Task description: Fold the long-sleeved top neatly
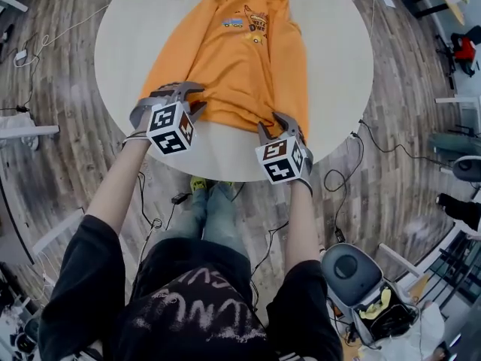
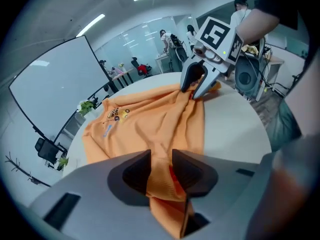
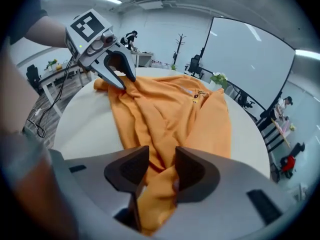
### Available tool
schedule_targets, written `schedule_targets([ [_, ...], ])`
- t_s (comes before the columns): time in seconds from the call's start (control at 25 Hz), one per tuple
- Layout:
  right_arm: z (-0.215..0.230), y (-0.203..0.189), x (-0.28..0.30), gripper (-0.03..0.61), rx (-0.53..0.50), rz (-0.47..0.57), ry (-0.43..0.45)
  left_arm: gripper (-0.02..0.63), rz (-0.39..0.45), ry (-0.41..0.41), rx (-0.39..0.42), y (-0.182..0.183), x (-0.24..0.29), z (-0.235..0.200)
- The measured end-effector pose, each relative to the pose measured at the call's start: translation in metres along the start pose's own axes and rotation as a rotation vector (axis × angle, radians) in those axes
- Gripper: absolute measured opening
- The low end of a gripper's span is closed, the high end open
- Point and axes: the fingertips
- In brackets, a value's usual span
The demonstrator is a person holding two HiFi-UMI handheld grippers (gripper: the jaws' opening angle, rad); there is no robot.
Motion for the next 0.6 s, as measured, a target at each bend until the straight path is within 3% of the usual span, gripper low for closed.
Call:
schedule_targets([
  [0.28, 0.029, -0.004, -0.003, 0.17, -0.023, 0.007, -0.019, 0.132, -0.091, -0.011, 0.008, -0.029, 0.007, -0.001],
  [0.44, 0.04, -0.005, -0.001, 0.14, -0.045, 0.003, -0.029, 0.053, -0.1, 0.001, -0.021, -0.032, 0.009, -0.004],
  [0.6, 0.039, -0.009, 0.002, 0.082, -0.082, -0.006, -0.031, 0.031, -0.09, 0.001, -0.035, -0.03, 0.007, -0.001],
])
Point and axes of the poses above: the fingertips, and each gripper's own axes: x forward along the fingers, z to its right, y out of its top, and after that the axes turned 13 degrees about x, right-handed
